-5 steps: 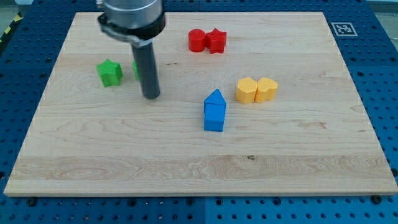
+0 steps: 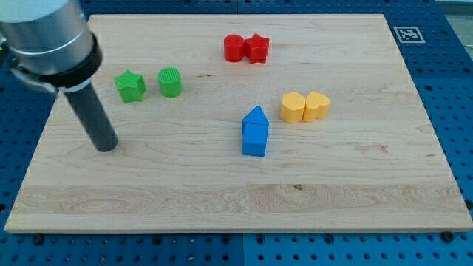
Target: Push the green star closer to the green circle
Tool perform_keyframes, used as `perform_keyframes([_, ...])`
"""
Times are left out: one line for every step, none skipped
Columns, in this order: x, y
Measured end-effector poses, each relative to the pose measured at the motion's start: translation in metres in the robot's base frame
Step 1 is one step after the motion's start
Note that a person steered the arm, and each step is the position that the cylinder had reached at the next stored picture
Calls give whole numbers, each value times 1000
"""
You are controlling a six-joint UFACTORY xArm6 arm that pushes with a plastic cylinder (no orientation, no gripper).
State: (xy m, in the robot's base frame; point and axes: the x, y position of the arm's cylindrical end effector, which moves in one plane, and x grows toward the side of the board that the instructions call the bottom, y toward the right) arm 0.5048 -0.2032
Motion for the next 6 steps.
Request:
perform_keyframes([0, -20])
perform_keyframes([-7, -56])
perform_keyframes([-34, -67])
perform_keyframes([-90, -68])
perform_keyframes([-108, -65])
perform_keyframes([-122, -26])
